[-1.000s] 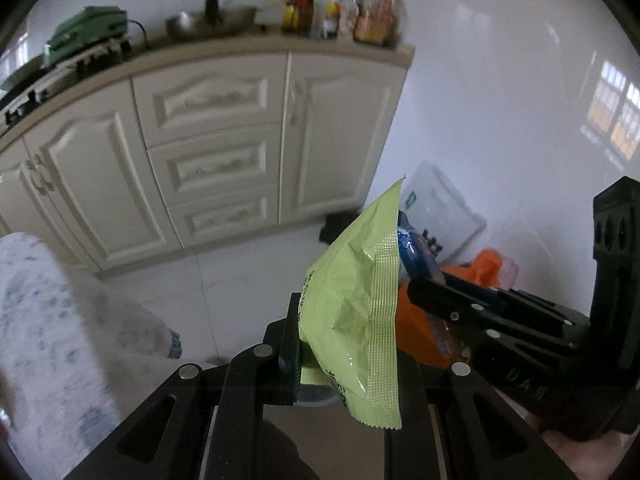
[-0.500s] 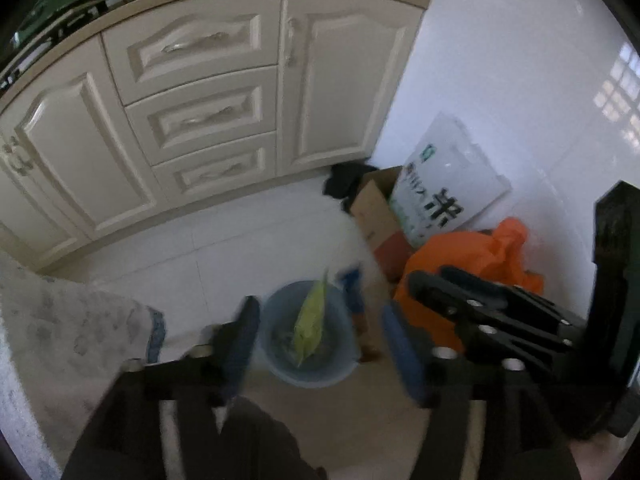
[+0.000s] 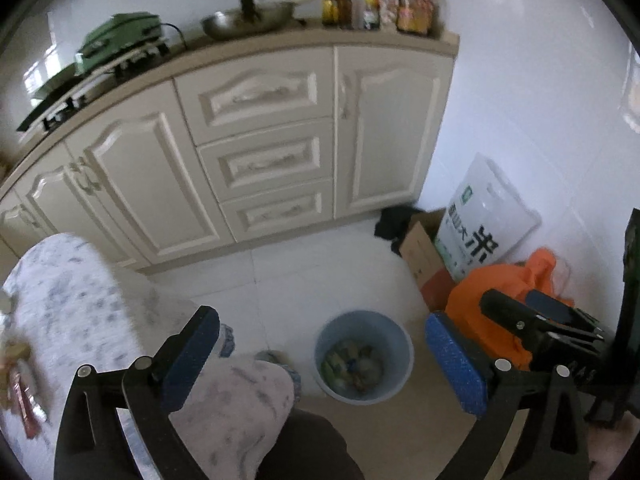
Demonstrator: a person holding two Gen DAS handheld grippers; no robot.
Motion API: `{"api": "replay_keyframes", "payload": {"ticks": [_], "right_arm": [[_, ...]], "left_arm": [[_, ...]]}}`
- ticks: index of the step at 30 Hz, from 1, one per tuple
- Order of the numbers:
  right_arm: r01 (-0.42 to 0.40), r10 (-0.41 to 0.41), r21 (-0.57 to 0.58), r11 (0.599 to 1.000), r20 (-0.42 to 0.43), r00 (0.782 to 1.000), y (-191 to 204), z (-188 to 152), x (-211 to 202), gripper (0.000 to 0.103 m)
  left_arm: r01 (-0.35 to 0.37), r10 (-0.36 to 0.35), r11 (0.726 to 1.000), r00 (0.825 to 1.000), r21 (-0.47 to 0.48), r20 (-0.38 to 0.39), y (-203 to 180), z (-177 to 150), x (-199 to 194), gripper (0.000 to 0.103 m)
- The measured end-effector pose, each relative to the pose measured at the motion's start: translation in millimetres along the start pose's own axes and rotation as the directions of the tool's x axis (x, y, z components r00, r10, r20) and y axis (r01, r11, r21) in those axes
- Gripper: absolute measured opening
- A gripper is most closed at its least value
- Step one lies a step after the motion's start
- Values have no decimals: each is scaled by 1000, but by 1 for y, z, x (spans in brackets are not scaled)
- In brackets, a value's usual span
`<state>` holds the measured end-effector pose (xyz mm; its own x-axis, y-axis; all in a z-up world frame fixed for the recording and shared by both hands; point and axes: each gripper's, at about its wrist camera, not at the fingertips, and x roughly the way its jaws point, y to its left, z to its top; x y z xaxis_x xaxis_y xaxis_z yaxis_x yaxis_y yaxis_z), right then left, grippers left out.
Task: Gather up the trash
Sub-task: 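Open both tools to drop the bag and bar into the bin, then return both tools to the table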
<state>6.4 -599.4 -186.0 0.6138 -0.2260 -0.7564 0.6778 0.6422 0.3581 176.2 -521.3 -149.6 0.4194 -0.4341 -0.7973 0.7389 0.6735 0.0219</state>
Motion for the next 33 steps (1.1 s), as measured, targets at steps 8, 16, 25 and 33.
{"api": "replay_keyframes", "payload": {"ticks": [8, 16, 25, 33], "right_arm": [[-17, 23, -101, 995, 54, 998, 57, -4, -40, 103], [-54, 77, -214, 975, 98, 992, 133, -22, -73, 103], [-138, 189, -357, 924, 111, 976, 228, -54, -94, 103], [-217, 289, -487, 846, 77, 954, 303, -89, -103, 103]], "left_arm": [[-13, 21, 998, 993, -68, 117, 51, -54, -92, 102], [-31, 70, 985, 970, -169, 234, 113, -119, -191, 102], [-108, 190, 961, 927, -255, 325, 158, -198, -280, 102], [-188, 324, 911, 876, -367, 358, 188, -268, -343, 102]]}}
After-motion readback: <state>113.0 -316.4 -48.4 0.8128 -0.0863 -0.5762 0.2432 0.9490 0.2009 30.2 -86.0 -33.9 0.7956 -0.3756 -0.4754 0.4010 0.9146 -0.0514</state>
